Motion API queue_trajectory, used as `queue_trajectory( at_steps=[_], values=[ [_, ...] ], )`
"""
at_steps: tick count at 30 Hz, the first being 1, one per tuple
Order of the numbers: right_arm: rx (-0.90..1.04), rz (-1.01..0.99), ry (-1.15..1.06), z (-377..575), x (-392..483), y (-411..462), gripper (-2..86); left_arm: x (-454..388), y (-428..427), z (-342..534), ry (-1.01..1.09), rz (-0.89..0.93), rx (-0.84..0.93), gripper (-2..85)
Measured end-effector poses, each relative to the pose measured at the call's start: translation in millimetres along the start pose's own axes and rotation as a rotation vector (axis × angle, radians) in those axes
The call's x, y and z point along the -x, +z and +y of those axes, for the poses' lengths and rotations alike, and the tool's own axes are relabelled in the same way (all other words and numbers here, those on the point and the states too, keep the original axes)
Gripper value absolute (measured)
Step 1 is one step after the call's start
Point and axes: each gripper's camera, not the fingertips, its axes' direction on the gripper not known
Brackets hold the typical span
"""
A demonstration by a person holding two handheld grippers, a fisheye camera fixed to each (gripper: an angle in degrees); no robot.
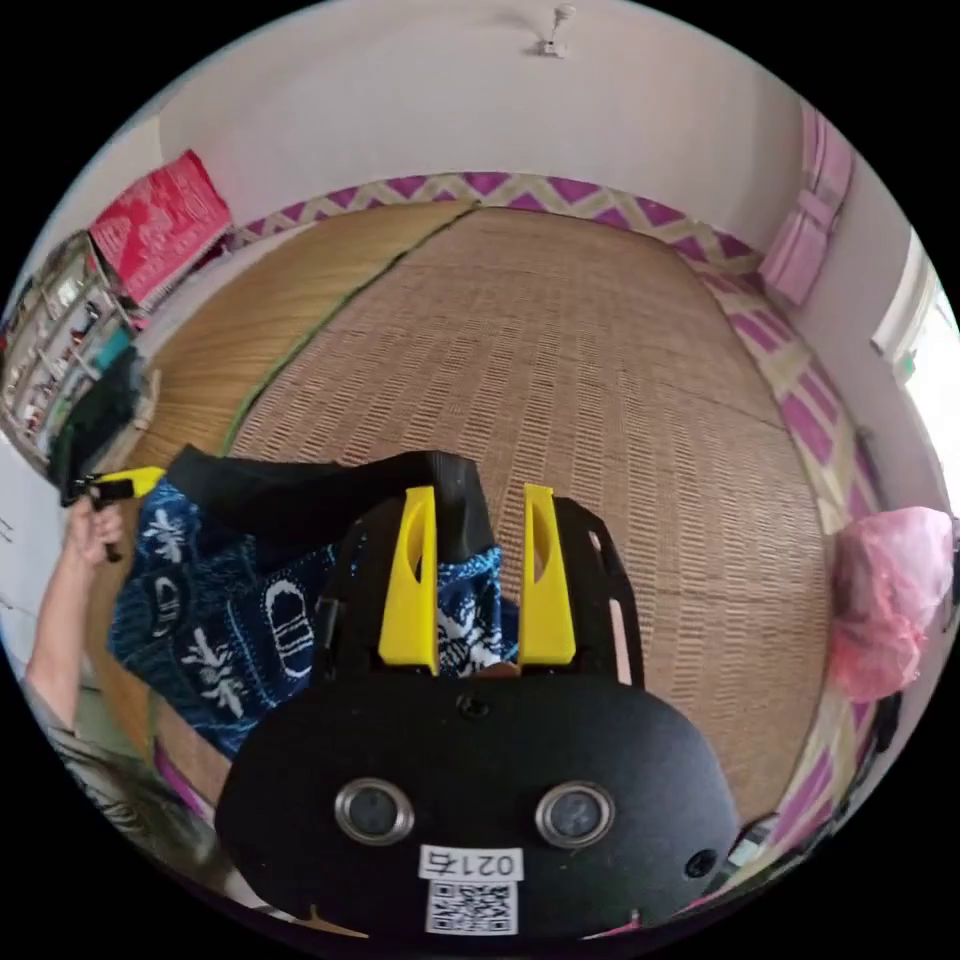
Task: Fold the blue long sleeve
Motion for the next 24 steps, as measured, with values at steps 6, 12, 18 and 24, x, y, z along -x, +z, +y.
queue_trajectory(
  at_steps=[6,12,18,24],
  values=[
    [-0.016,-0.247,0.065,41.2,-101.7,27.7,13.2,15.2,21.9,-3.5,0.005,-0.022,0.080,13.4],
    [-0.157,-0.603,0.143,80.2,-179.5,30.5,10.4,39.3,23.9,-6.6,-0.041,-0.082,0.101,3.5],
    [-0.075,-0.523,0.103,76.8,-190.5,41.2,11.1,49.8,-22.8,13.7,-0.016,0.090,-0.050,1.0],
    [0.100,-0.381,-0.048,15.4,-123.7,83.7,10.7,46.2,-61.8,25.3,0.020,0.234,-0.155,0.4]
  ],
)
